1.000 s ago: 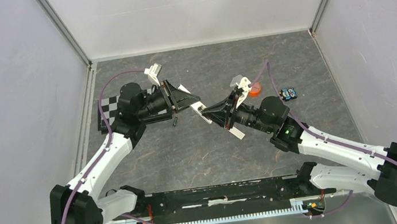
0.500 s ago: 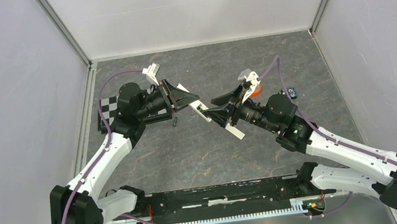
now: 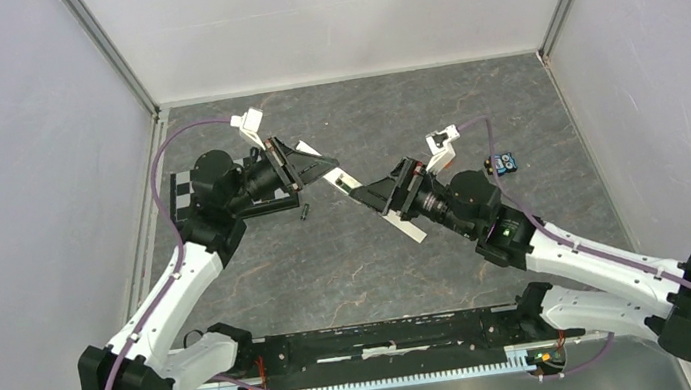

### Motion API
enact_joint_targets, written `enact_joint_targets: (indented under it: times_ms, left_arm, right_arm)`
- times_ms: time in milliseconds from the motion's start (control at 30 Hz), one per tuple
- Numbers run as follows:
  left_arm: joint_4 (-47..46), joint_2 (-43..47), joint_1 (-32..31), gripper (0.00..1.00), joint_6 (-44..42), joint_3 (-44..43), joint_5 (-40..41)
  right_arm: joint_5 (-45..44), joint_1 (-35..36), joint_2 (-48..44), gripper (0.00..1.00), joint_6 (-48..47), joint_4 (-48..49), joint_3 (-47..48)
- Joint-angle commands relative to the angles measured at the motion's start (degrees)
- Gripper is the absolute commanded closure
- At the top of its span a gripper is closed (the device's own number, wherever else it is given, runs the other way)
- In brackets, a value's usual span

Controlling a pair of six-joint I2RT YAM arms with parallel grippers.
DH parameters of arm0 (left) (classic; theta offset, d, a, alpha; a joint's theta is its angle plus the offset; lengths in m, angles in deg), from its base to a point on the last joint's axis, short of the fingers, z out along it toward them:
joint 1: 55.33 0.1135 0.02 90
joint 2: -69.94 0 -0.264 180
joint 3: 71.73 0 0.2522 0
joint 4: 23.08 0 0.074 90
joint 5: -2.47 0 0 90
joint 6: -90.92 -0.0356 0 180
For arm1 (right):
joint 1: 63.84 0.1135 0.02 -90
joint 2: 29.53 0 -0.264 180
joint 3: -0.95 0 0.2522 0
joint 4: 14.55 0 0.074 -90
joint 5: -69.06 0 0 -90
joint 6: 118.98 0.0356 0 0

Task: Load the batteries into the remote control

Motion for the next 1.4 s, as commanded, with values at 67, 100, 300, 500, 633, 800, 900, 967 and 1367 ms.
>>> enact_joint_targets:
  times_ms: [67,100,300,500,633,800,900,967,1367]
  left_arm:
    - [-2.0,0.9,0.2,0.98,-2.8,0.3,1.4]
    - [-2.0,0.9,0.3,0.98,-2.8,0.3,1.3]
    - [-2.3,0.9,0.3,0.98,-3.3,0.1,0.2]
    - [-1.8,2.2,0.3,0.98,-7.1,-0.1,-3.6]
    - [-1.9,2.7,0.2,0.98,-7.5,0.5,-4.0]
    - [-1.9,2.4,0.3,0.98,-7.4,0.4,-4.1]
    - [-2.0,2.5,0.3,0.98,-7.4,0.3,-4.3]
    - [-2.0,2.5,0.3,0.98,-7.5,0.3,-4.4]
    - [-2.3,2.4,0.3,0.98,-3.2,-0.6,-4.5]
  right_arm:
    - [0.2,0.7,2.3,0.02,9.7,10.5,-0.4]
    - [0.4,0.7,2.8,0.02,10.3,11.0,-0.3]
    - [0.9,0.7,6.0,0.02,13.2,14.9,-0.4]
    - [1.9,0.7,8.4,0.09,15.4,18.4,-0.2]
    - [2.3,0.7,9.2,0.16,15.2,19.1,0.4]
    - [3.1,0.7,10.3,0.24,14.8,19.5,1.1]
    - [3.0,0.7,10.5,0.26,14.8,19.7,0.9]
    - [4.7,0.7,11.0,0.28,14.9,20.4,1.0]
    - [6.9,0.8,12.0,0.53,15.8,23.8,-0.2]
